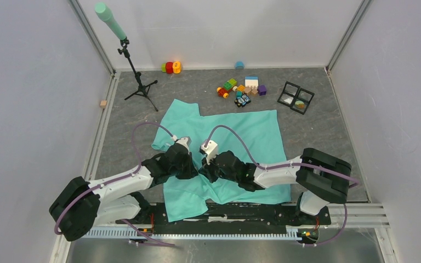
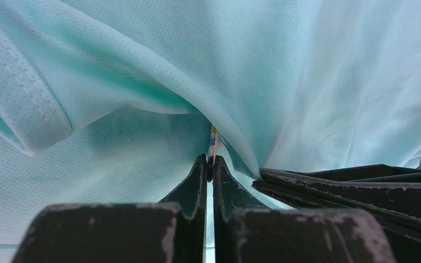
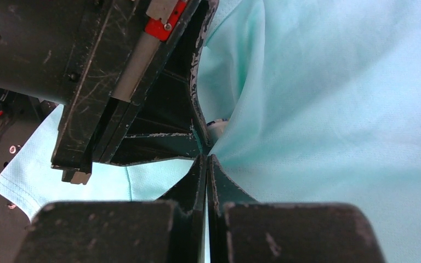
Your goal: Pin the brooch onto the clothing
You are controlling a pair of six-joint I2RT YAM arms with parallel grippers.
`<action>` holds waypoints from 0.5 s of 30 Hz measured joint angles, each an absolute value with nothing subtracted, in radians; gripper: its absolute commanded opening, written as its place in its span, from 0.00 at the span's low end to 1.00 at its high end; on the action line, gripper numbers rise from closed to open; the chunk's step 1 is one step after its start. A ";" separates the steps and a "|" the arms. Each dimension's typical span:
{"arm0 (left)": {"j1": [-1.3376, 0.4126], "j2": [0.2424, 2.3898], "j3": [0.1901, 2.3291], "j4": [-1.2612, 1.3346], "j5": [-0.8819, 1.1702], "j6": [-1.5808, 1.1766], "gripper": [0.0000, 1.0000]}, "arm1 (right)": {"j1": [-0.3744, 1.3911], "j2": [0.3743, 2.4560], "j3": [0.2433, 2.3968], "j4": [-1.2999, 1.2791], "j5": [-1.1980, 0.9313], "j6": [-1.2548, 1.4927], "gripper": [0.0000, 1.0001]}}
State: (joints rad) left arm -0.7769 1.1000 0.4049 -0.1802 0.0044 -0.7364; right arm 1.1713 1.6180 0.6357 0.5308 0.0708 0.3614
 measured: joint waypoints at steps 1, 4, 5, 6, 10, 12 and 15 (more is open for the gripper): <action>-0.777 1.100 0.405 -0.180 0.004 -0.736 0.02 | 1.171 1.620 0.636 0.531 0.065 0.361 0.00; -0.777 1.101 0.405 -0.179 0.004 -0.736 0.02 | 1.169 1.631 0.637 0.531 0.048 0.354 0.00; -0.777 1.101 0.405 -0.178 0.004 -0.736 0.02 | 1.169 1.638 0.640 0.531 0.043 0.353 0.00; -0.777 1.101 0.405 -0.178 0.005 -0.736 0.02 | 1.169 1.647 0.642 0.530 0.038 0.351 0.00; -0.777 1.101 0.405 -0.176 0.005 -0.736 0.02 | 1.169 1.679 0.652 0.530 0.024 0.347 0.00; -0.777 1.099 0.405 -0.176 0.004 -0.736 0.02 | 1.169 1.692 0.657 0.530 0.018 0.346 0.00; -0.778 1.089 0.399 -0.176 0.004 -0.736 0.02 | 1.169 1.705 0.660 0.533 0.006 0.346 0.00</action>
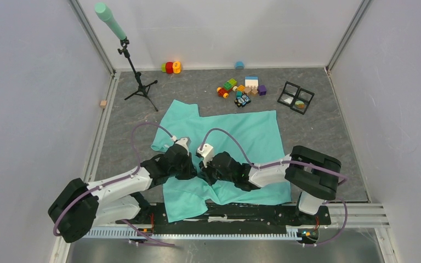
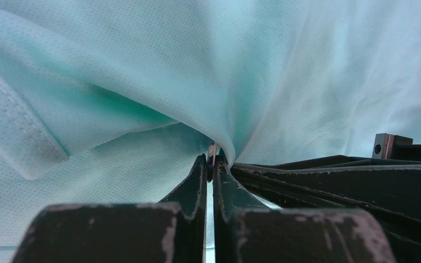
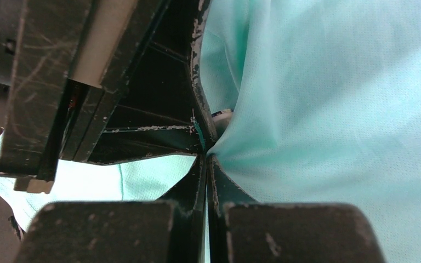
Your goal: Pin the brooch onto the clothing
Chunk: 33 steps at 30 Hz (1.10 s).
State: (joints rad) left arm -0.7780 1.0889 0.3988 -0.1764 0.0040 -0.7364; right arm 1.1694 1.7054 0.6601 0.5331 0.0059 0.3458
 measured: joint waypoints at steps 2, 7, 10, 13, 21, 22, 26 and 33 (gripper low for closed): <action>-0.779 1.077 0.390 -0.176 0.003 -0.736 0.02 | 1.168 1.711 0.660 0.537 0.000 0.346 0.00; -0.781 1.056 0.375 -0.172 0.002 -0.737 0.02 | 1.157 1.734 0.660 0.543 -0.009 0.352 0.00; -0.781 1.045 0.367 -0.165 0.002 -0.737 0.02 | 1.149 1.747 0.660 0.551 -0.019 0.360 0.00; -0.781 1.026 0.354 -0.150 0.004 -0.744 0.02 | 1.143 1.756 0.660 0.563 -0.028 0.364 0.00; -0.781 0.984 0.325 -0.130 0.006 -0.752 0.02 | 1.136 1.763 0.660 0.575 -0.045 0.372 0.00; -0.781 0.980 0.323 -0.128 0.006 -0.753 0.02 | 1.135 1.763 0.660 0.575 -0.045 0.372 0.02; -0.780 0.958 0.320 -0.123 0.023 -0.753 0.02 | 1.130 1.722 0.647 0.551 -0.046 0.349 0.32; -0.775 0.881 0.320 -0.129 0.065 -0.748 0.02 | 1.096 1.444 0.543 0.499 -0.062 0.237 0.73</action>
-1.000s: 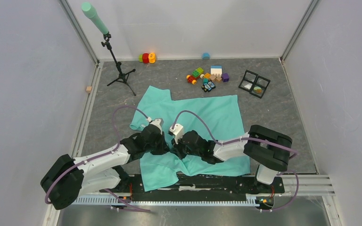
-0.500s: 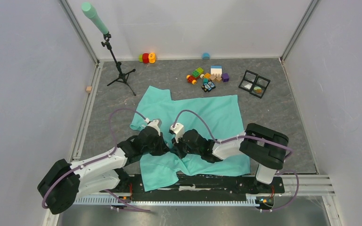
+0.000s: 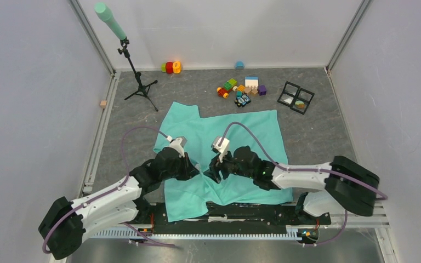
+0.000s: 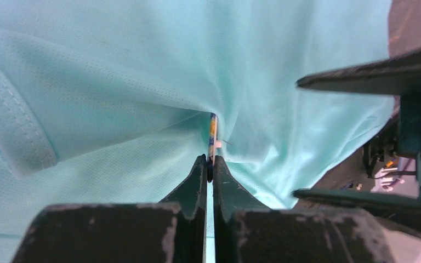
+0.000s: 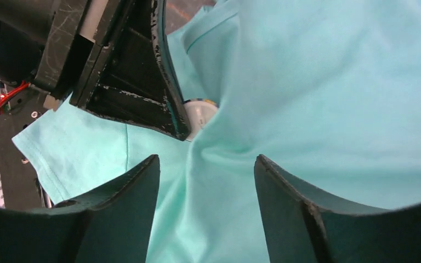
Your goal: Pin the brooch onto the clothing
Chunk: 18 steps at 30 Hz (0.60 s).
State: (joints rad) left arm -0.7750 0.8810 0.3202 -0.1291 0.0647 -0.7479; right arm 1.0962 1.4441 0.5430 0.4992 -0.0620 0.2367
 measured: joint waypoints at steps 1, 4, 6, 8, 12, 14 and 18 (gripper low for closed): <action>-0.773 0.866 0.320 -0.131 0.071 -0.747 0.02 | 1.081 1.403 0.527 0.500 -0.076 0.221 0.76; -0.770 0.826 0.320 -0.132 0.093 -0.746 0.02 | 1.013 1.302 0.477 0.504 -0.155 0.177 0.80; -0.769 0.805 0.320 -0.131 0.113 -0.743 0.02 | 0.964 1.267 0.451 0.508 -0.225 0.157 0.81; -0.768 0.788 0.320 -0.131 0.136 -0.739 0.02 | 0.926 1.253 0.437 0.507 -0.297 0.140 0.81; -0.768 0.765 0.316 -0.121 0.195 -0.730 0.02 | 0.918 1.253 0.436 0.510 -0.432 0.117 0.81; -0.767 0.748 0.307 -0.111 0.238 -0.723 0.02 | 0.918 1.253 0.437 0.512 -0.501 0.110 0.82; -0.767 0.702 0.287 -0.086 0.332 -0.711 0.02 | 0.918 1.253 0.440 0.513 -0.597 0.103 0.81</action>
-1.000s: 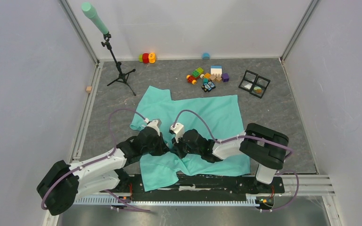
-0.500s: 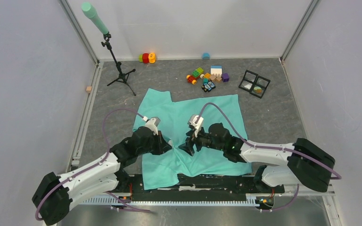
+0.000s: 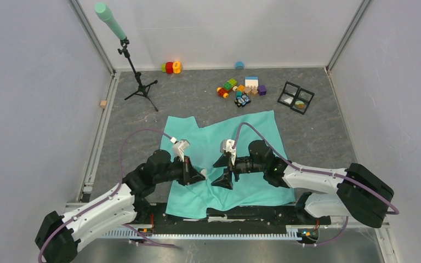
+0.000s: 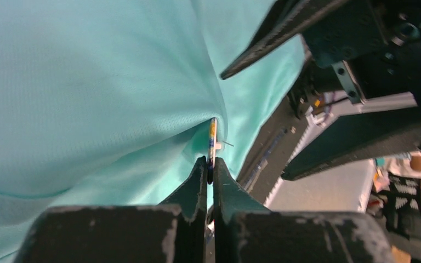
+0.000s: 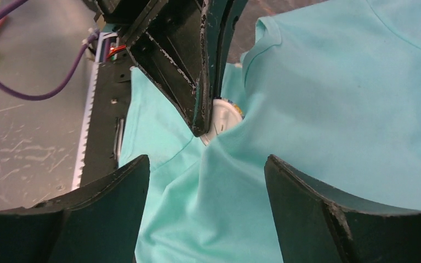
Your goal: Pin the brooch onto the clothing
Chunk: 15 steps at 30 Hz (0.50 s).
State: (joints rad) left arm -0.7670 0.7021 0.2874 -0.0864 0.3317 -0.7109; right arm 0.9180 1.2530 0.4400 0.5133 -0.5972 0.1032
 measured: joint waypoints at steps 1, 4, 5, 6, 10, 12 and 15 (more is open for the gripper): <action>-0.767 0.691 0.283 -0.079 0.358 -0.708 0.02 | 0.918 1.253 0.442 0.511 -0.615 0.101 0.80; -0.767 0.664 0.266 -0.041 0.428 -0.706 0.02 | 0.909 1.253 0.452 0.495 -0.660 0.091 0.78; -0.767 0.657 0.260 -0.027 0.442 -0.706 0.02 | 0.904 1.253 0.456 0.487 -0.673 0.086 0.76; -0.767 0.649 0.253 -0.014 0.458 -0.706 0.02 | 0.897 1.253 0.461 0.479 -0.684 0.080 0.74; -0.767 0.639 0.238 0.026 0.504 -0.706 0.02 | 0.881 1.253 0.476 0.453 -0.730 0.073 0.64; -0.767 0.642 0.237 0.041 0.522 -0.706 0.02 | 0.878 1.260 0.487 0.446 -0.757 0.074 0.55; -0.767 0.648 0.236 0.062 0.539 -0.706 0.02 | 0.879 1.290 0.519 0.443 -0.797 0.081 0.48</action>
State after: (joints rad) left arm -0.7670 0.6479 0.2356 0.0620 0.5388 -0.7063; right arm 0.8787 1.2903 0.5186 0.4435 -0.7971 0.0807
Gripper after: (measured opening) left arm 0.046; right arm 0.545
